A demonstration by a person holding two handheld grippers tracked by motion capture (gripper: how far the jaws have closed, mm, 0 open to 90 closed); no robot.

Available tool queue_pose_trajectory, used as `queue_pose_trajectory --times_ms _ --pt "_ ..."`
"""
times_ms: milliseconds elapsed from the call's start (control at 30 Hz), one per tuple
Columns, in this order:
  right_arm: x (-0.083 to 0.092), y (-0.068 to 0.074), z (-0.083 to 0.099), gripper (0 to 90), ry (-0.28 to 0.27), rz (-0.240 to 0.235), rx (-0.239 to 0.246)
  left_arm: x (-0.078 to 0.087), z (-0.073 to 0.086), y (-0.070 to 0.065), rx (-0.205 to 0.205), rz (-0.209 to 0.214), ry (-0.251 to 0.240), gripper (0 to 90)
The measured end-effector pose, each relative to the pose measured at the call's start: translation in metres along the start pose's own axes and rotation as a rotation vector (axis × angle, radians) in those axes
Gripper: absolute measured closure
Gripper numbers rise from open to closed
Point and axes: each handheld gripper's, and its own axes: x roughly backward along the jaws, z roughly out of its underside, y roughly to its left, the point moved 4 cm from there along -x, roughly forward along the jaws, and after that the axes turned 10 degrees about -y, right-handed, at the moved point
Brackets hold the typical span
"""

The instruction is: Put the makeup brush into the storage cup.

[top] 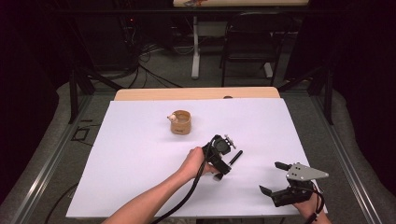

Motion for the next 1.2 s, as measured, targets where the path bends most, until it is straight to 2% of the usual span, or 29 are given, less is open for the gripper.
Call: queue_pose_trajectory --times_ms 33,167,233,400,500,533,800,900,1067,1200 --pt "0.0 0.0 0.0 0.0 0.0 0.0 0.0 -0.002 -0.001 -0.001 -0.007 0.001 0.022 33.9" --pt "0.0 0.0 0.0 0.0 0.002 0.002 -0.001 -0.008 -0.002 -0.002 0.003 0.007 0.029 37.4" --pt "0.0 0.0 0.0 0.0 0.003 0.0 0.003 -0.012 -0.002 -0.002 0.005 0.014 0.049 41.6" --pt "0.0 0.0 0.0 0.0 0.007 0.003 0.009 -0.018 -0.002 -0.004 0.016 0.023 0.052 47.3" --pt "0.0 0.0 0.001 0.0 0.008 0.004 0.008 -0.021 -0.002 -0.004 0.01 0.018 0.062 49.8" --pt "0.0 0.0 0.001 0.0 0.009 0.004 0.008 -0.022 -0.001 -0.004 0.004 0.02 0.078 52.7" --pt "-0.001 0.0 0.001 0.0 0.012 0.001 0.007 -0.025 0.0 -0.002 -0.003 0.025 0.092 63.4" --pt "-0.001 0.0 0.001 0.0 0.017 0.001 0.005 -0.025 0.0 -0.002 -0.03 0.008 0.11 67.5" --pt "-0.001 0.0 0.001 0.0 0.021 -0.001 0.004 -0.025 0.0 -0.003 -0.038 0.0 0.103 70.7" --pt "-0.001 0.0 0.002 0.0 0.021 -0.002 0.005 -0.024 0.0 -0.003 -0.063 0.005 0.115 76.0"
